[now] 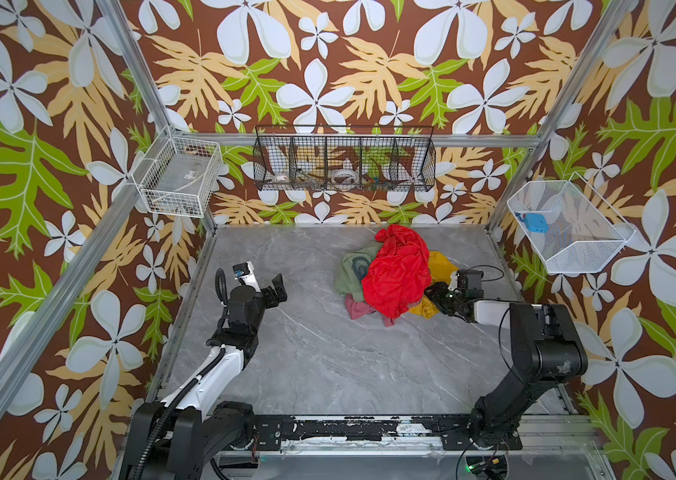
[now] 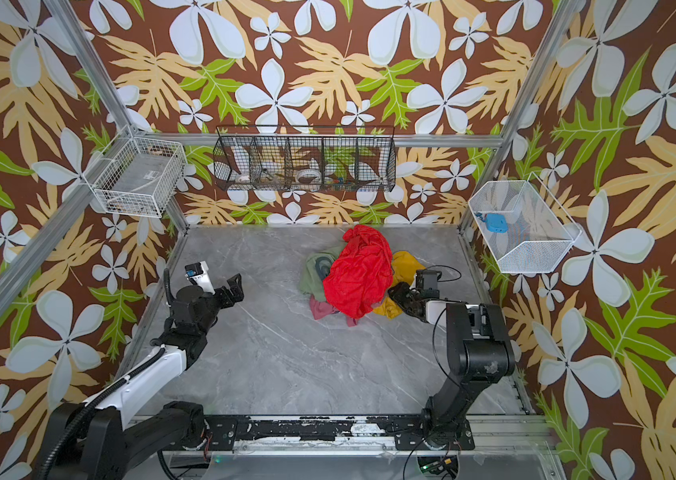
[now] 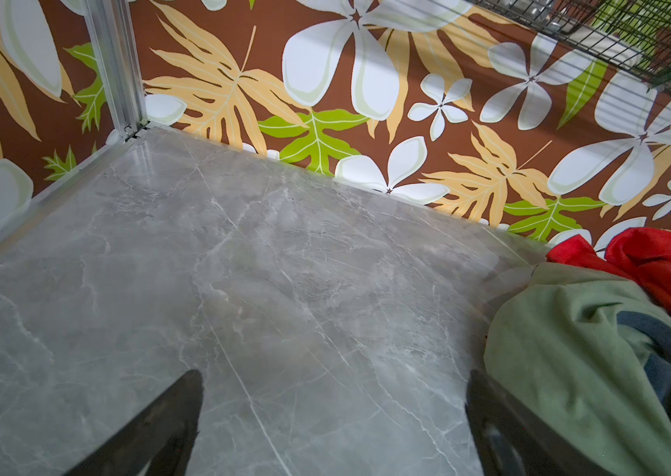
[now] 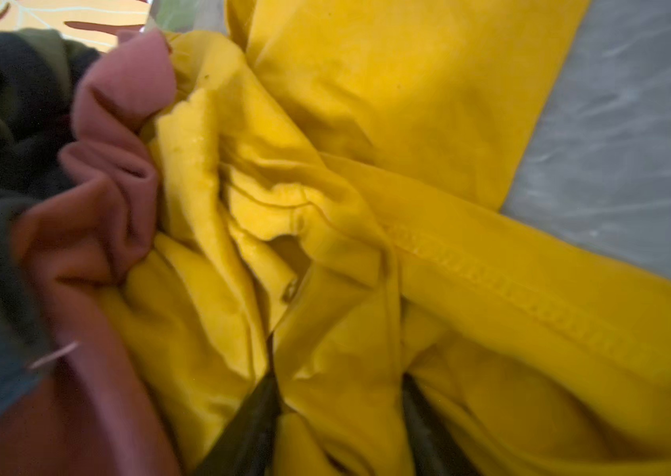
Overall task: Pick out a specific cloth from the pile
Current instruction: 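Grasp the yellow shirt with the right gripper while the left gripper reaches toward the pile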
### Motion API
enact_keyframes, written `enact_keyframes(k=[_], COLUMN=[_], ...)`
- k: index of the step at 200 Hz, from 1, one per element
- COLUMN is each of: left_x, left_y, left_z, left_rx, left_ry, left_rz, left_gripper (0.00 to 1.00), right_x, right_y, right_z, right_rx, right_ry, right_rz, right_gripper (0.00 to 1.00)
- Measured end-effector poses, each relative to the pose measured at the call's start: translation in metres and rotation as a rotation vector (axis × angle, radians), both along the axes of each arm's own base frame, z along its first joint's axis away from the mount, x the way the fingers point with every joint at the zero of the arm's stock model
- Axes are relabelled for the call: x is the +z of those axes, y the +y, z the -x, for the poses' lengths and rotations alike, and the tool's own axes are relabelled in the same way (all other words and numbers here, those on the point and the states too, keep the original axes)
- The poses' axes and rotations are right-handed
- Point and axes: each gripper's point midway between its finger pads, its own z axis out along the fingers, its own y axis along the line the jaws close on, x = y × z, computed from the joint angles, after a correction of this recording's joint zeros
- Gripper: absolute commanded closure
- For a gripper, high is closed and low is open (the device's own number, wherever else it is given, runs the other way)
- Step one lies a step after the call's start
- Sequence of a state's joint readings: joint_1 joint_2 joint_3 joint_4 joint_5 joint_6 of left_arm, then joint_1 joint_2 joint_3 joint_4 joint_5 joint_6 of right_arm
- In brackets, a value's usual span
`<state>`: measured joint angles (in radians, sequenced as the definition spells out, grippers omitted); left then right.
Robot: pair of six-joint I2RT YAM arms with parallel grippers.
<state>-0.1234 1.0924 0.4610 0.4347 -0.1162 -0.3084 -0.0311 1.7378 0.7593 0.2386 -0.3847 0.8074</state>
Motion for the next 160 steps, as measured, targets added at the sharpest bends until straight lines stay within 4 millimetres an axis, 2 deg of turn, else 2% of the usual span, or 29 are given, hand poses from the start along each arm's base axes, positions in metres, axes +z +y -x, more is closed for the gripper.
enact_keyframes(k=[20, 56, 103, 135, 160], left_x=[0.001, -0.003, -0.01, -0.011, -0.016], left_y=[0.0, 0.0, -0.003, -0.023, -0.046], left_z=[0.001, 0.002, -0.003, -0.009, -0.016], left_rx=[0.0, 0.001, -0.005, -0.062, -0.123], left_ry=[-0.001, 0.011, 0.049, 0.068, 0.089], left_rz=[0.0, 0.002, -0.003, -0.015, -0.036], left_gripper=[0.0, 0.0, 0.0, 0.0, 0.01], right_x=[0.004, 0.036, 0.091, 0.115, 0.123], right_y=[-0.001, -0.003, -0.008, -0.015, -0.024], right_z=[0.006, 0.01, 0.011, 0.021, 0.033], right_rx=[-0.011, -0.028, -0.056, -0.107, -0.156], right_ry=[0.001, -0.08, -0.223, -0.283, -0.306], right_rz=[0.003, 0.015, 0.025, 0.039, 0.066], right_gripper=[1.0, 1.0, 1.0, 1.0, 1.0])
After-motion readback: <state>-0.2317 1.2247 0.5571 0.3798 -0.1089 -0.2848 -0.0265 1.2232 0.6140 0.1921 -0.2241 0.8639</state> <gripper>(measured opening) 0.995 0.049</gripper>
